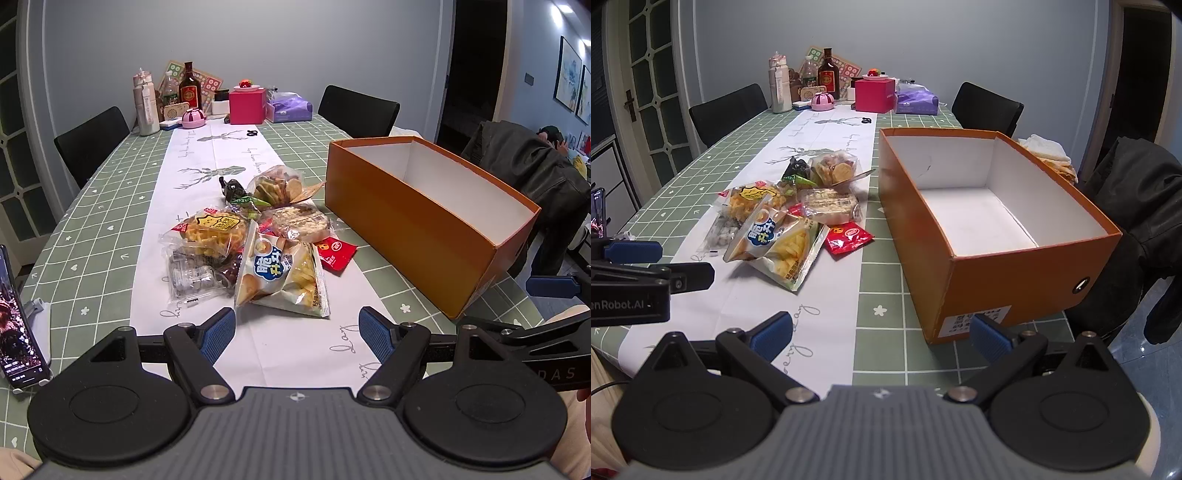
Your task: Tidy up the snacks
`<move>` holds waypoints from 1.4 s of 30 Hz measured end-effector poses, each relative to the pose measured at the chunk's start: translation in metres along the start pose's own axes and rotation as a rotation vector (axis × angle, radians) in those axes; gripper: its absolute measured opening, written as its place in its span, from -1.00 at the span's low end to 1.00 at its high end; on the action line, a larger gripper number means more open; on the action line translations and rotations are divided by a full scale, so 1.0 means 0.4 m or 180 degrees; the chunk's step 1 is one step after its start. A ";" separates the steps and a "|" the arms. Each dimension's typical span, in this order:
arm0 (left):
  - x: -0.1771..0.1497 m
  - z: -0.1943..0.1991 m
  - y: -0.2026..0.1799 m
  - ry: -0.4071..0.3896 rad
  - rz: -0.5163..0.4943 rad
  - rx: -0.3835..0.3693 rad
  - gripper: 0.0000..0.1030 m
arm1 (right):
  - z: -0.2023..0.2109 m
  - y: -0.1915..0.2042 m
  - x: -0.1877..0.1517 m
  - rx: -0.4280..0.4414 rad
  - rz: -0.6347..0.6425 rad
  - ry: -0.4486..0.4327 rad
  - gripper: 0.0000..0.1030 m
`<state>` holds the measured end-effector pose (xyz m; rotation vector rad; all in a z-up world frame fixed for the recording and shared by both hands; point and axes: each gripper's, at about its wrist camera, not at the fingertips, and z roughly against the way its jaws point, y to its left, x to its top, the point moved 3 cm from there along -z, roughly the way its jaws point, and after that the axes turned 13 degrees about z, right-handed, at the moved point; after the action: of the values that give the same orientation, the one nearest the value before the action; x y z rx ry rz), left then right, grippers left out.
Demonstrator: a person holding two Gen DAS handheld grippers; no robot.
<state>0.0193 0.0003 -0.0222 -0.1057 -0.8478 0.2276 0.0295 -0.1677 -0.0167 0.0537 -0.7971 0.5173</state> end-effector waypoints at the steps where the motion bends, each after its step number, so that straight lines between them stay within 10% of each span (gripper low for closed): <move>1: 0.001 0.000 0.000 -0.0001 -0.0001 0.0000 0.73 | 0.001 0.000 0.000 0.0000 0.0001 0.0000 0.93; 42: -0.014 -0.014 -0.002 0.0019 0.0007 0.0010 0.73 | -0.010 0.003 -0.003 0.0058 -0.0023 0.0068 0.93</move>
<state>0.0204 -0.0019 -0.0298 -0.1043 -0.8415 0.2305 0.0309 -0.1661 -0.0207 0.0677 -0.7712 0.5174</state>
